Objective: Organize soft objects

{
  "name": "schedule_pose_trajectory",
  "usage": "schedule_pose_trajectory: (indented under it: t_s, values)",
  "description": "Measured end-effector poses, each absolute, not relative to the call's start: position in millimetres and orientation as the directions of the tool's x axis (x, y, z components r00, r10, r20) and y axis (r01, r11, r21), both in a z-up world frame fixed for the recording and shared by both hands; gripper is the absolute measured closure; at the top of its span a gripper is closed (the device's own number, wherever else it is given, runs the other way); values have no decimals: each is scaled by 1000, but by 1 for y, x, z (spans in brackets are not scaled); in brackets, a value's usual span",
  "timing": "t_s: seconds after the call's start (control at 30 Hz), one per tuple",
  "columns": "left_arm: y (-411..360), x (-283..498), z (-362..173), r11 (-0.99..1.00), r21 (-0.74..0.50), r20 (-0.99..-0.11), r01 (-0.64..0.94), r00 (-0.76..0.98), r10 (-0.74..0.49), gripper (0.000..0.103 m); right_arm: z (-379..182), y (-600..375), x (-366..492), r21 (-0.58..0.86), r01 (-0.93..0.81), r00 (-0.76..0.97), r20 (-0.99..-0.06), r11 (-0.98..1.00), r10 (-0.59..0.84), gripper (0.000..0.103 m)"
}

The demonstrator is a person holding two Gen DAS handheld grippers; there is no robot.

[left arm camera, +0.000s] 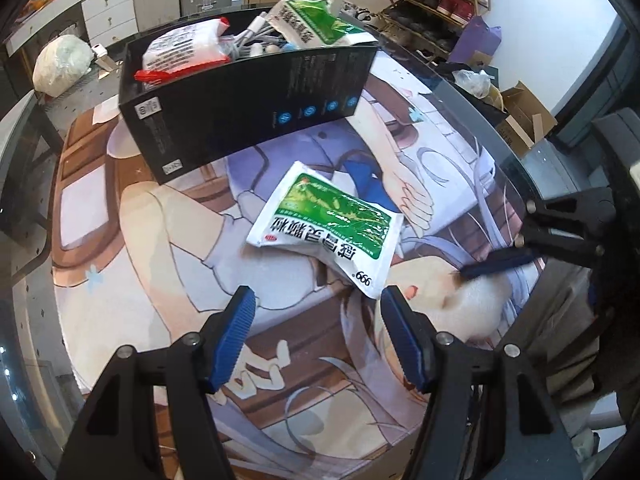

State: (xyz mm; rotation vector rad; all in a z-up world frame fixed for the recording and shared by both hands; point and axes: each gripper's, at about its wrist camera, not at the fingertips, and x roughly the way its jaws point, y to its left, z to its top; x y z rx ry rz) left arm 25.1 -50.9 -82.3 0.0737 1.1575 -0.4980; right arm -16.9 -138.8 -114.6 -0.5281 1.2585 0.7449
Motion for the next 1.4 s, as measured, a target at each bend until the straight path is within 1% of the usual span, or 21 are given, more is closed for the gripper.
schedule_pose_trajectory:
  t_s: [0.03, 0.1, 0.2, 0.3, 0.43, 0.53, 0.63, 0.67, 0.77, 0.83, 0.87, 0.9, 0.97, 1.07, 1.1, 1.13, 1.17, 1.2, 1.27, 1.4]
  values:
    - [-49, 26, -83, 892, -196, -890, 407, 308, -337, 38, -112, -140, -13, 44, -735, 139, -967, 677, 214, 63]
    - [-46, 28, -82, 897, -192, -889, 399, 316, -331, 38, -107, -152, 1, 75, -678, 154, -958, 731, 241, 63]
    - [-39, 30, -78, 908, -172, -885, 381, 345, -312, 38, -94, -170, 20, 64, -605, 221, -944, 793, 244, 63]
    - [-35, 33, -74, 912, -185, -877, 367, 357, -322, 38, -85, -178, 43, 46, -541, 275, -934, 840, 229, 63]
    - [-34, 37, -70, 914, -183, -869, 362, 375, -323, 38, -93, -166, 70, -52, -524, 304, -944, 850, 130, 63]
    - [-33, 40, -68, 915, -186, -865, 357, 383, -325, 37, -100, -144, 73, -43, -561, 275, -952, 827, 137, 63]
    - [-28, 42, -66, 918, -192, -862, 348, 388, -327, 36, -102, -128, 71, 47, -586, 217, -952, 809, 214, 64]
    - [-26, 42, -66, 919, -193, -862, 343, 388, -326, 36, -101, -129, 72, 58, -583, 218, -950, 811, 224, 64]
    - [-23, 43, -67, 922, -191, -864, 336, 387, -321, 36, -89, -141, 72, -36, -549, 305, -939, 835, 161, 63]
    - [-24, 46, -68, 922, -193, -864, 335, 386, -322, 35, -86, -154, 79, -46, -518, 322, -935, 854, 145, 63]
    - [-26, 47, -69, 922, -193, -865, 336, 386, -322, 33, -86, -161, 84, -43, -500, 324, -935, 865, 141, 63]
    - [-30, 50, -69, 921, -191, -865, 341, 385, -322, 27, -87, -167, 84, -45, -484, 329, -935, 874, 135, 63]
    - [-38, 53, -69, 919, -182, -867, 349, 385, -317, 25, -92, -172, 90, -41, -462, 328, -936, 886, 128, 63]
    - [-56, 60, -72, 924, -132, -878, 359, 390, -277, 25, -104, -173, 95, 2, -454, 282, -948, 891, 146, 58]
    - [-62, 63, -73, 920, -133, -878, 367, 387, -282, 25, -105, -171, 97, 3, -452, 282, -948, 892, 146, 52]
    - [-67, 66, -74, 918, -134, -880, 372, 381, -283, 25, -105, -172, 98, -5, -449, 290, -947, 893, 141, 48]
    - [-69, 67, -75, 918, -131, -883, 373, 377, -279, 25, -104, -173, 98, -19, -447, 305, -943, 894, 132, 39]
    - [-74, 70, -77, 920, -121, -889, 372, 372, -267, 25, -104, -172, 99, -32, -446, 319, -940, 894, 125, 34]
    - [-78, 73, -81, 924, -109, -895, 367, 368, -252, 25, -102, -175, 95, -48, -445, 329, -938, 894, 113, 34]
    - [-78, 72, -82, 923, -74, -897, 377, 379, -227, 25, -106, -180, 86, 5, -460, 287, -945, 888, 154, 34]
